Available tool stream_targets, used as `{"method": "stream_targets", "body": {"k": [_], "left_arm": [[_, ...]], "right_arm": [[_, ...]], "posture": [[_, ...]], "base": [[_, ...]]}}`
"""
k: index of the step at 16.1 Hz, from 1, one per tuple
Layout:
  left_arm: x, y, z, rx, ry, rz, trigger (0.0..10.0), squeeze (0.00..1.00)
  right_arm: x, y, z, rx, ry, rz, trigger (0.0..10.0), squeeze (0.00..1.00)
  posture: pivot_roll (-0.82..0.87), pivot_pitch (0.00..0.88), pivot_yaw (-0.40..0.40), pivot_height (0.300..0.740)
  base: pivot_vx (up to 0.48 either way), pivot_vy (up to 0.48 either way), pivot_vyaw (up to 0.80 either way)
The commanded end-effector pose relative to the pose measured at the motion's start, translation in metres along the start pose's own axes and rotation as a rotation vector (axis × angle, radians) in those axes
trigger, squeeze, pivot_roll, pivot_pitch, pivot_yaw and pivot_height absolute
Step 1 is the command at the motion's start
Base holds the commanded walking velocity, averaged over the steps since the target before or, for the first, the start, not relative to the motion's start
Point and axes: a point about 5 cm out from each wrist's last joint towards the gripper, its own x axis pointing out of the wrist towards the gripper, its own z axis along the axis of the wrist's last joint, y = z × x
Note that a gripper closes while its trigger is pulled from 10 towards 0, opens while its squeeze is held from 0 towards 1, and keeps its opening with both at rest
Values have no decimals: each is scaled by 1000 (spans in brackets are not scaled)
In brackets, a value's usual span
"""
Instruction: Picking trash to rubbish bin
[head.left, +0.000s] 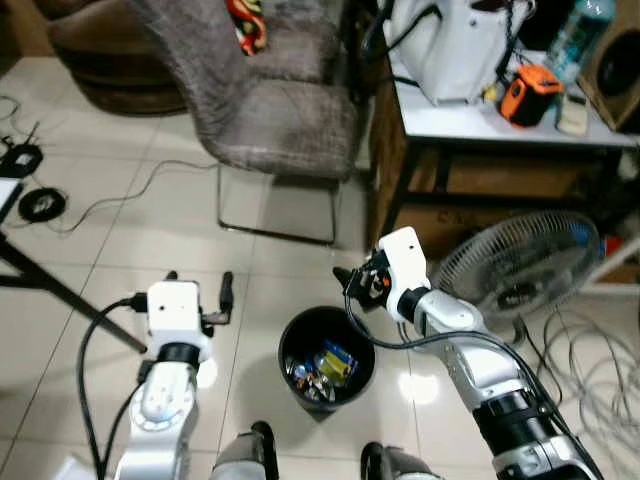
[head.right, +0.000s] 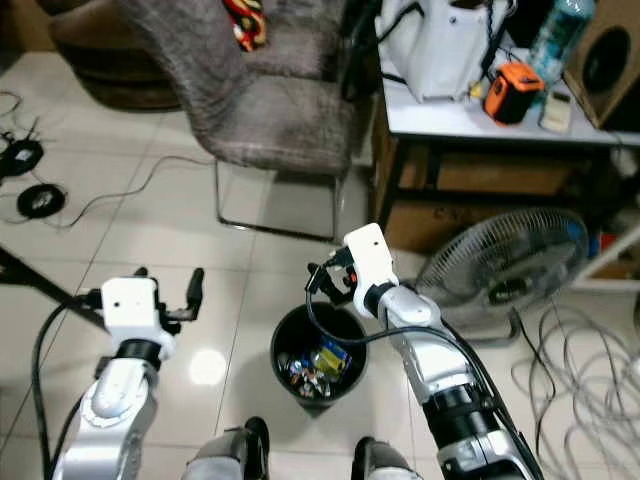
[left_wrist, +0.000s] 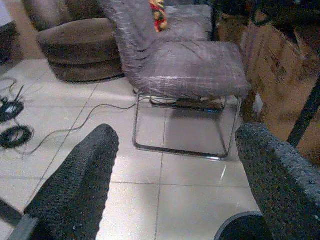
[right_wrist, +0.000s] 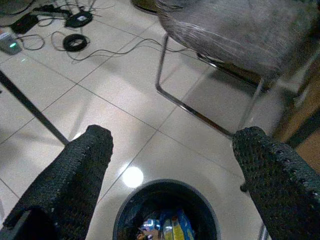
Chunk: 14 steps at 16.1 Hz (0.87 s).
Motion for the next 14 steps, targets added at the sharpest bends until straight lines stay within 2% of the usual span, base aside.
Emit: {"method": "stream_targets", "body": {"k": [1, 6, 9, 11, 14], "left_arm": [[-2, -1, 2, 2, 10, 8, 10000, 0], [4, 2, 11, 13, -14, 33, 10000, 0], [10, -2, 18, 16, -32, 14, 10000, 0], [16, -1, 27, 1, -48, -11, 10000, 0], [20, 3, 32, 31, -53, -50, 10000, 0]], "right_arm": [[2, -1, 2, 0, -14, -6, 10000, 0], [4, -1, 7, -9, -38, -16, 10000, 0], [4, -3, 7, -5, -49, -36, 10000, 0], [7, -3, 5, 24, -47, -51, 10000, 0], [13, 1, 5, 55, -67, -79, 10000, 0]], "posture": [[-34, 109, -6, 740], [-43, 68, -23, 740], [-32, 52, -20, 740], [-10, 48, 15, 740], [3, 31, 37, 740]], "base": [[0, 0, 800], [0, 0, 800], [0, 0, 800], [0, 0, 800], [0, 0, 800]]}}
